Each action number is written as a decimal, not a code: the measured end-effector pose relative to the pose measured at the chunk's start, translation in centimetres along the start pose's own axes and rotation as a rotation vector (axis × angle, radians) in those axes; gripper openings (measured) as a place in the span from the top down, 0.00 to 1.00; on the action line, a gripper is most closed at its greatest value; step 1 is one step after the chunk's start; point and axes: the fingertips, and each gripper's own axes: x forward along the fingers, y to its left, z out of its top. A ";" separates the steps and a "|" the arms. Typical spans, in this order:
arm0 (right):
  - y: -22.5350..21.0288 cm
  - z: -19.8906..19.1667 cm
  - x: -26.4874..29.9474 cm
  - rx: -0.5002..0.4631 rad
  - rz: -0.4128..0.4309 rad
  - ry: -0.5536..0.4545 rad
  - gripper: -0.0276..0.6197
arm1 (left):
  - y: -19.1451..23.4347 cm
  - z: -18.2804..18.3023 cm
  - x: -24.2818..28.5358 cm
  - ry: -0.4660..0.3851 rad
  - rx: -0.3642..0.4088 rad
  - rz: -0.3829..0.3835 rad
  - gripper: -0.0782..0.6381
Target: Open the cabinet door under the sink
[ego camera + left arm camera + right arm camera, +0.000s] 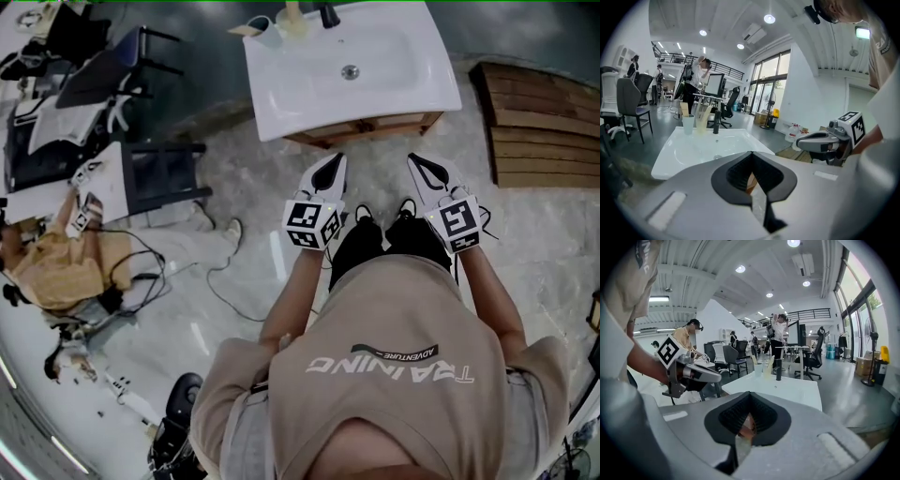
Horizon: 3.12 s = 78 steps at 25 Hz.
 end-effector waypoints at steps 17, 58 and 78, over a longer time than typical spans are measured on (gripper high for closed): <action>2.2 -5.5 1.4 0.020 -0.001 0.092 0.95 | 4.5 -11.7 6.7 0.169 -0.115 -0.018 0.87; -4.4 -22.8 11.6 0.176 -0.039 0.111 0.95 | 14.1 -31.6 21.1 -0.403 -1.411 0.000 0.83; -5.5 -23.5 12.0 0.151 -0.021 0.144 0.95 | 15.9 -30.6 24.1 -0.621 -1.526 -0.043 0.75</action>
